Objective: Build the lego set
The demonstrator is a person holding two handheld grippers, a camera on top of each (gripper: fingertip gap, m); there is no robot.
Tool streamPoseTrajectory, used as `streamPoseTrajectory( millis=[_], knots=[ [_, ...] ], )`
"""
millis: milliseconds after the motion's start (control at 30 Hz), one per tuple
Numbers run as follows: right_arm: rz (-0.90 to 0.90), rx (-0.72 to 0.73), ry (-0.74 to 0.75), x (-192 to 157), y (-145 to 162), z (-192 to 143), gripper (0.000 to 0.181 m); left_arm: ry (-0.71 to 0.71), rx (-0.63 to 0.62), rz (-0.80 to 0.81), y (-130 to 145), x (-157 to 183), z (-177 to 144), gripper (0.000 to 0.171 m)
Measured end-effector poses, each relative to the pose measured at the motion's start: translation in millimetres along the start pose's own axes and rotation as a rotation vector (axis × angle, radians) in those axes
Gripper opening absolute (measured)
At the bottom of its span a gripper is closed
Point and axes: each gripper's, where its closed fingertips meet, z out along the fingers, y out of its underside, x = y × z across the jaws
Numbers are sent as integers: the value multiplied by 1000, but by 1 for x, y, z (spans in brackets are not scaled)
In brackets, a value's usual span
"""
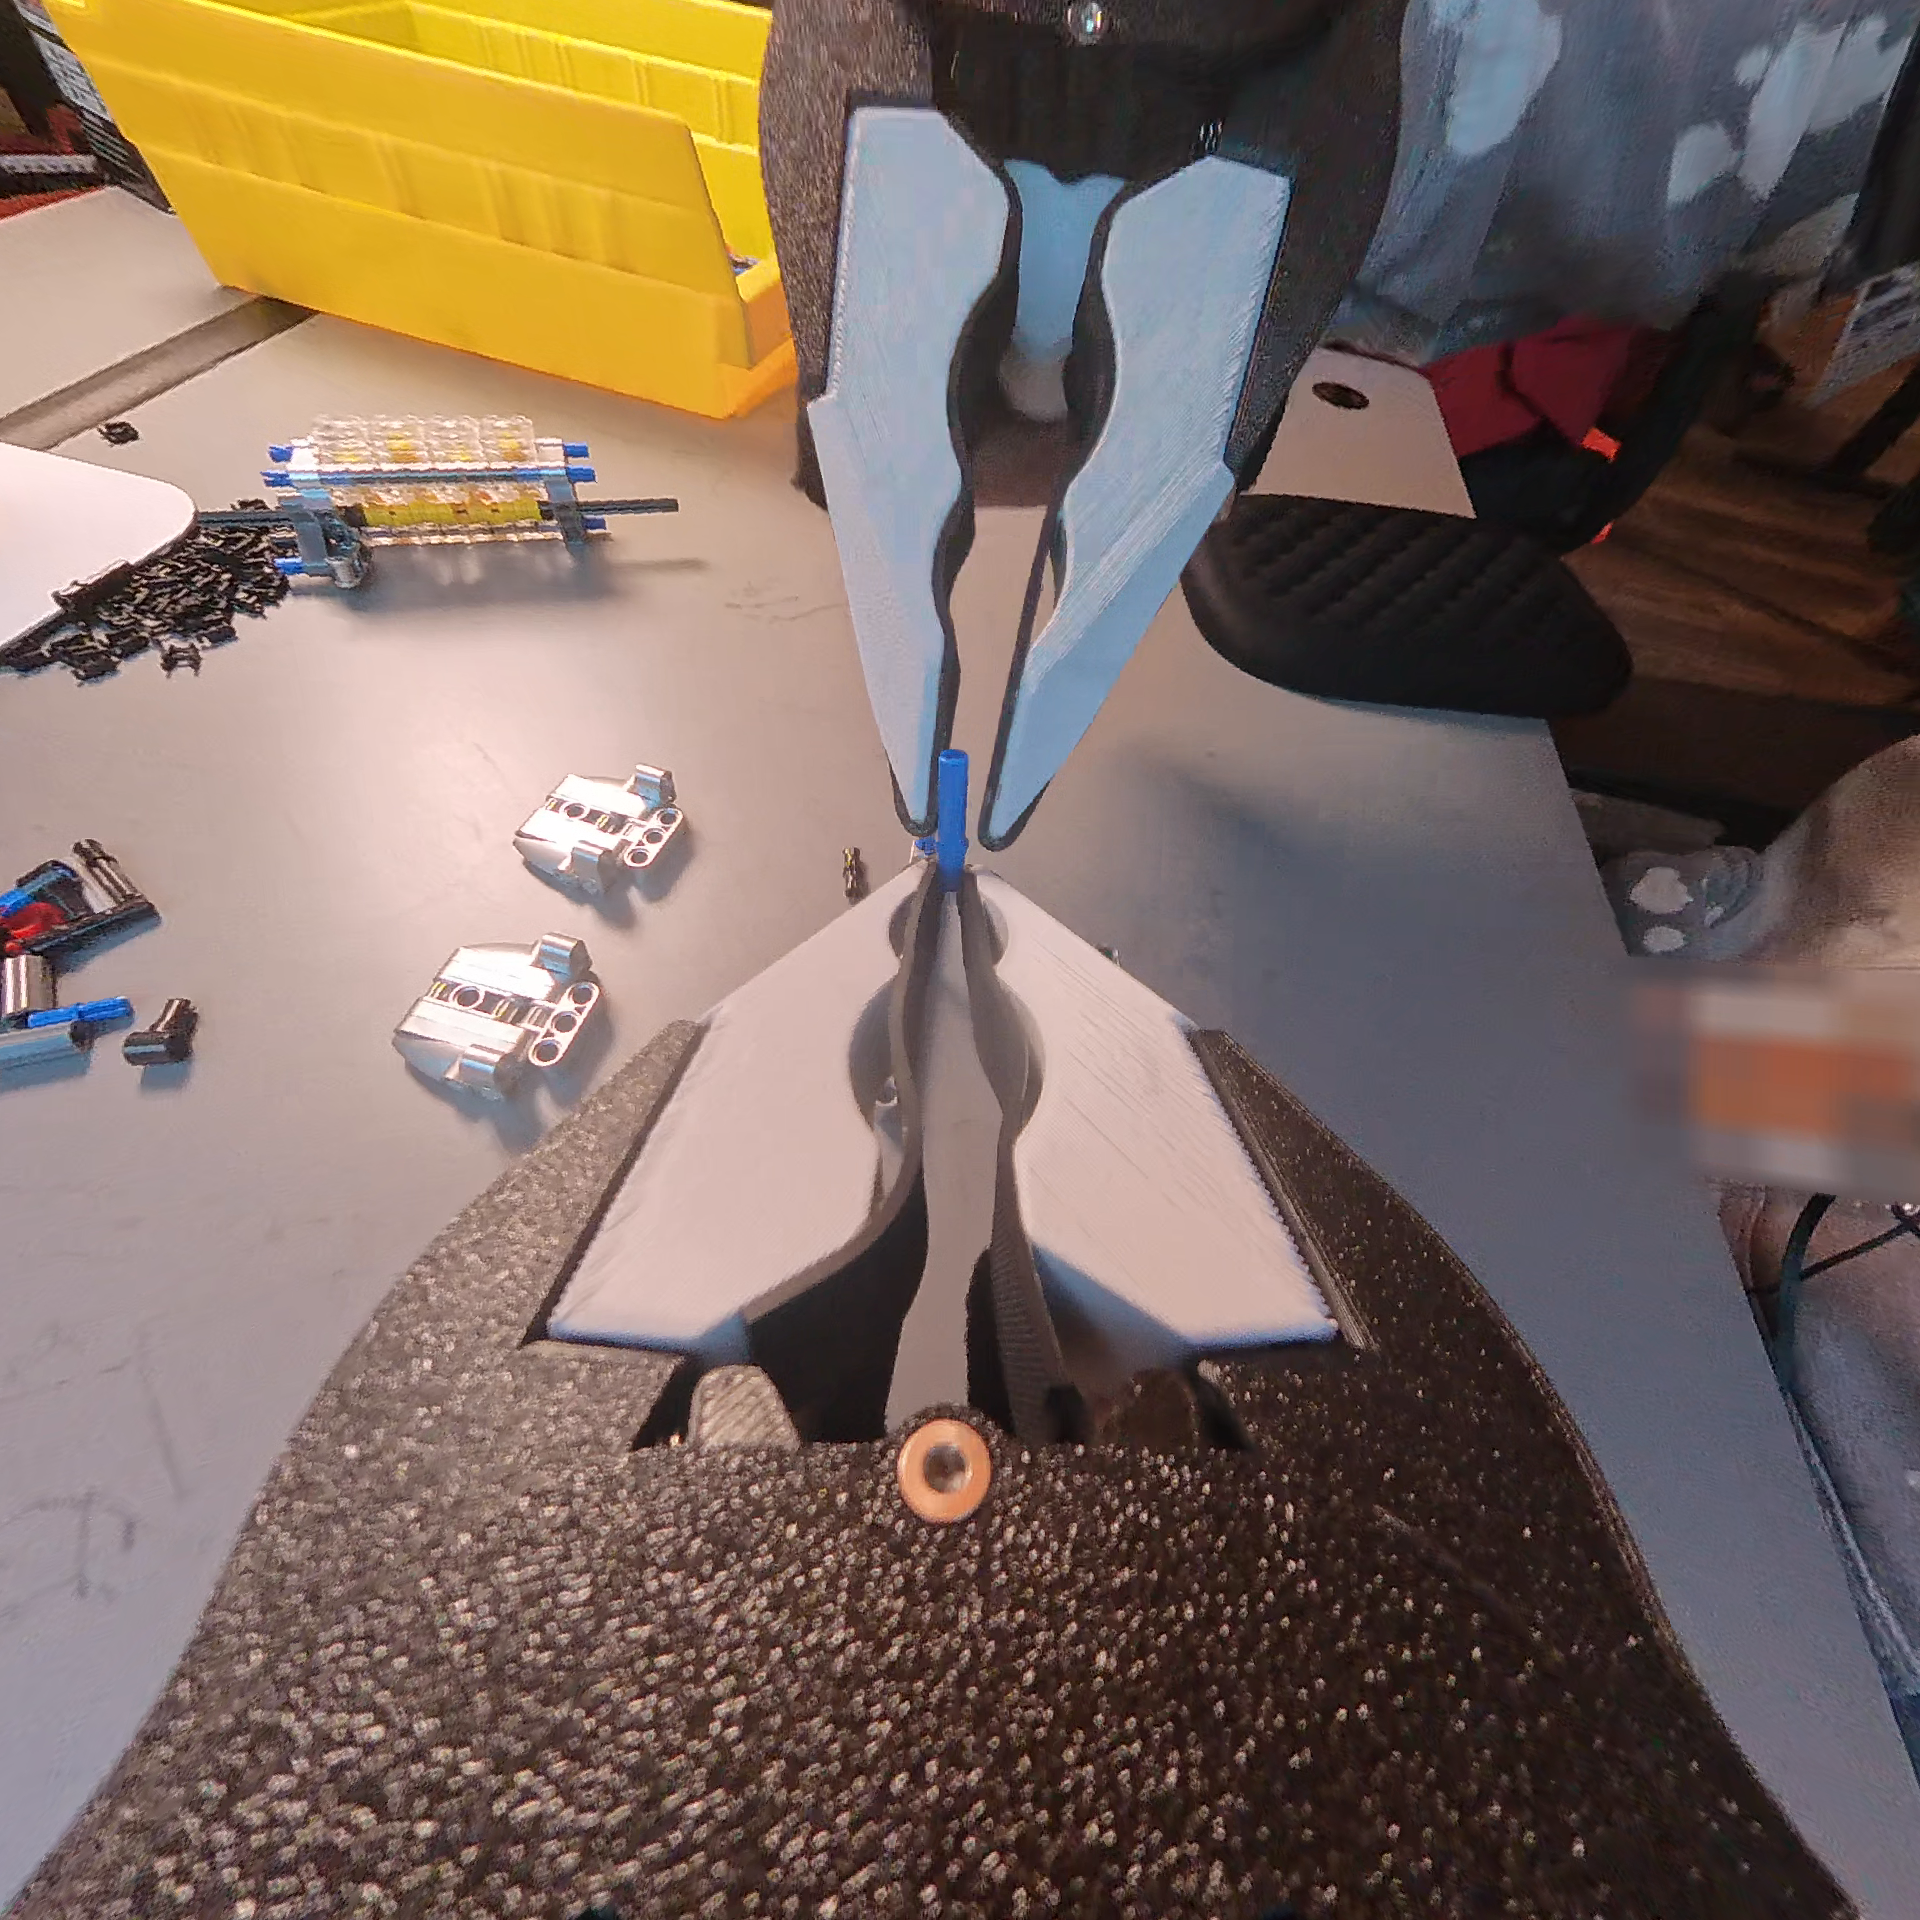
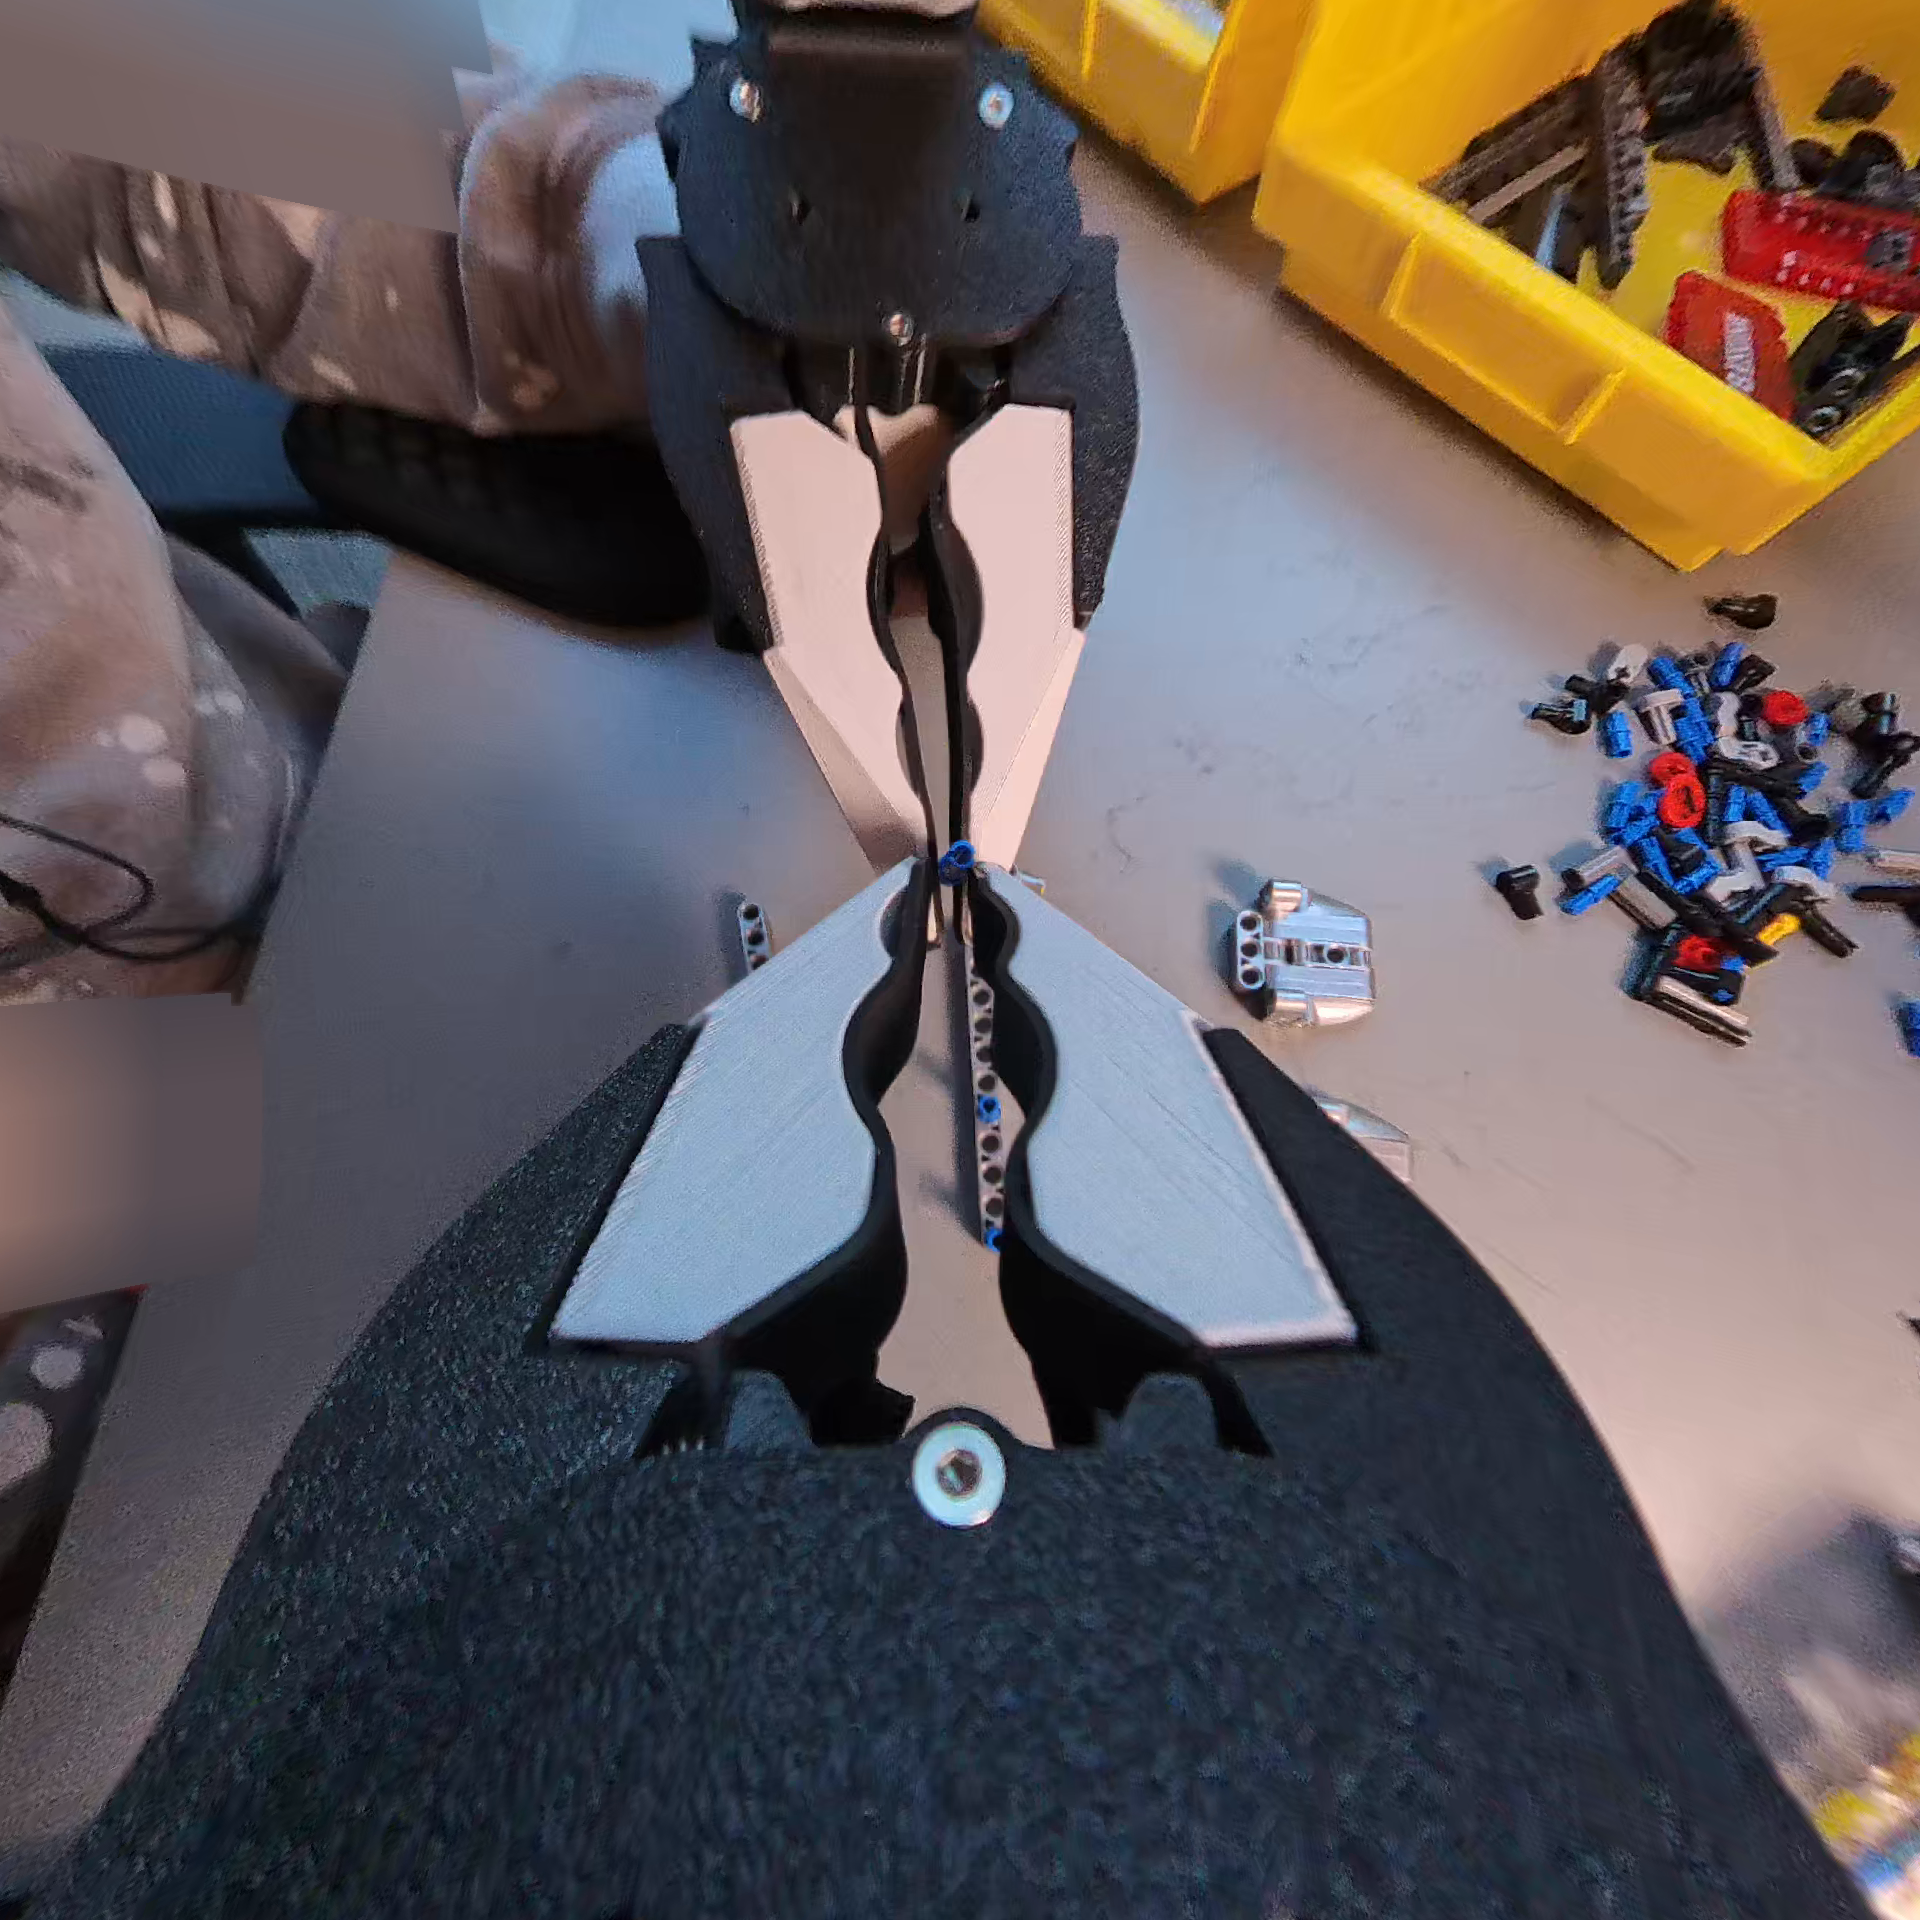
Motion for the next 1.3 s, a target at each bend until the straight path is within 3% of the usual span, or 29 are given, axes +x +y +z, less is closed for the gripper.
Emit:
streamPoseTrajectory(
  millis=[300,767,867,967,1300],
  knots=[
    [-144,-189,-35,-4,5,1,6,5,-50,41,8,5,5,0],
    [-167,-255,-56,-7,10,6,2,-6,-97,45,17,5,7,1],
    [-143,-307,-20,3,20,7,2,-96,-157,86,27,-11,4,13],
    [-163,-389,1,8,41,13,3,-80,-216,62,40,-12,5,20],
    [-156,-420,5,7,63,26,2,-104,-324,85,61,-15,11,7]
  ],
)
